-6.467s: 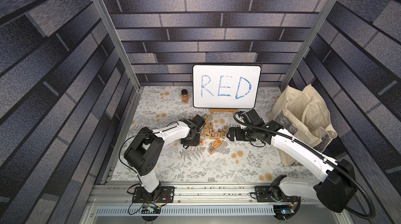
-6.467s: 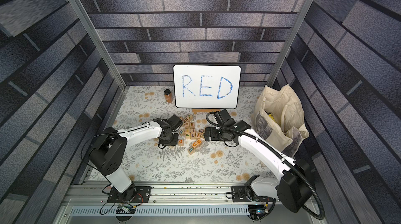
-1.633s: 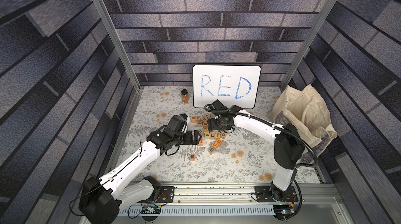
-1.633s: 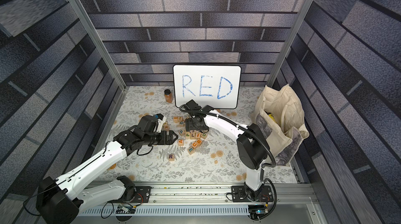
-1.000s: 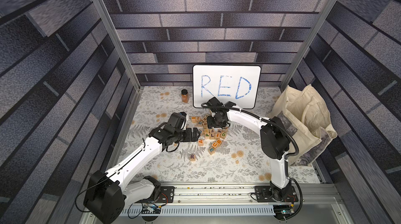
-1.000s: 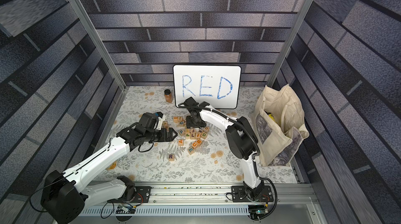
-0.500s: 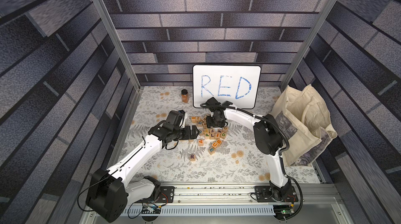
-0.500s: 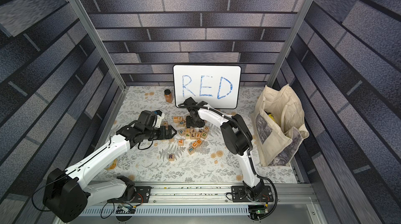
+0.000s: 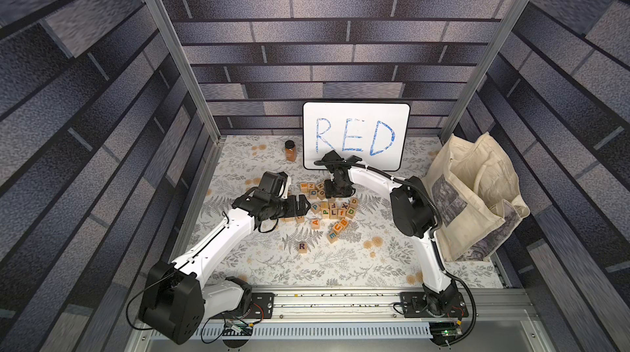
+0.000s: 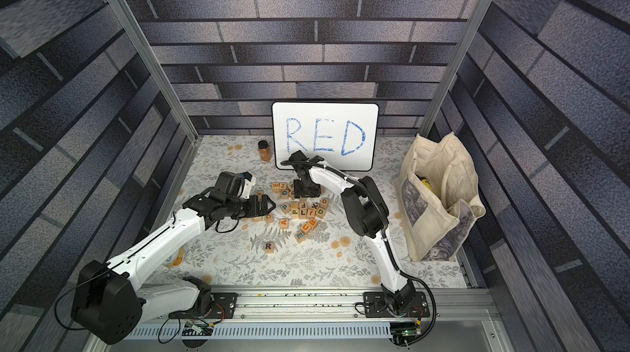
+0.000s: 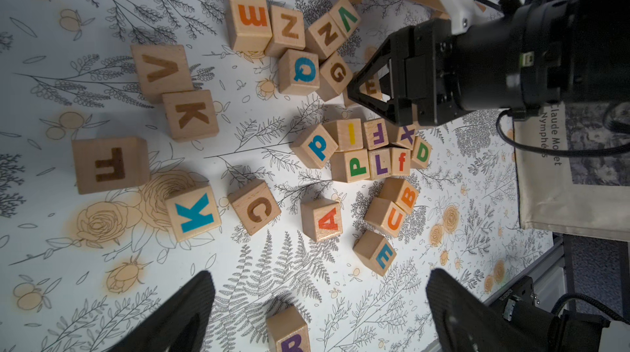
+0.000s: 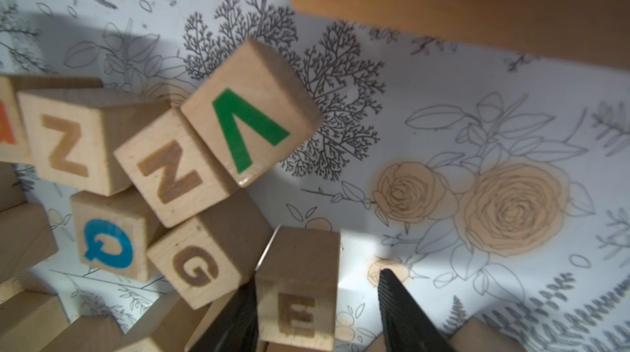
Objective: Assemble the uppercase word "red" with letter blocks
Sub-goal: Pick up the letter block from the center of the board.
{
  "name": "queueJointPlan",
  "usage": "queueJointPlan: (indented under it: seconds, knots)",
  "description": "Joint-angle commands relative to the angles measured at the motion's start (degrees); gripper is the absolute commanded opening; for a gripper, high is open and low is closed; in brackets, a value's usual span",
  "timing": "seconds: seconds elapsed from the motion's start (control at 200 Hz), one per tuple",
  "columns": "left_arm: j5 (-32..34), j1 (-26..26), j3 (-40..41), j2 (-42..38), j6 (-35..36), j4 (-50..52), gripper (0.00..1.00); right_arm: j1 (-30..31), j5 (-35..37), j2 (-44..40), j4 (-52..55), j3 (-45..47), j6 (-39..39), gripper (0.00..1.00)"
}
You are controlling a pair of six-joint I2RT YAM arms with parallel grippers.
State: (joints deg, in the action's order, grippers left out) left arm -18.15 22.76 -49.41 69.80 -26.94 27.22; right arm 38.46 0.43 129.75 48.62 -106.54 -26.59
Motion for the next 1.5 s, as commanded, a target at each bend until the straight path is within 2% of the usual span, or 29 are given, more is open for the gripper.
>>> queueJointPlan:
  seconds: [0.0,0.165,0.24,0.326,0.381,0.947,1.493]
  knots:
    - [-1.5,-0.6,-2.2,0.8,1.8,-0.6,1.0,-0.5,1.7,2.1,3.3,-3.0,0.5,0.53]
    - [-1.9,-1.0,-2.5,1.5,2.1,-0.9,1.0,-0.5,2.7,3.7,5.4,-5.5,0.8,0.46]
    - [-2.1,-1.2,-2.7,1.8,2.2,-0.9,1.0,-0.5,3.2,3.9,5.9,-6.0,1.0,0.38]
    - [-2.4,-1.3,-2.9,2.2,2.2,-1.0,1.0,-0.4,3.5,4.1,7.0,-6.9,0.9,0.25]
    - [-2.6,-1.4,-2.9,2.3,2.4,-1.1,1.0,-0.5,3.7,4.2,8.0,-7.9,0.7,0.21]
    - [-3.5,-1.1,-2.0,1.4,1.7,-1.8,1.0,-0.5,5.6,-1.8,14.0,-7.3,-5.6,0.17]
    - [-0.9,3.6,2.4,-5.4,-0.7,-0.8,1.0,0.5,4.3,-12.0,12.0,3.9,-13.0,0.16]
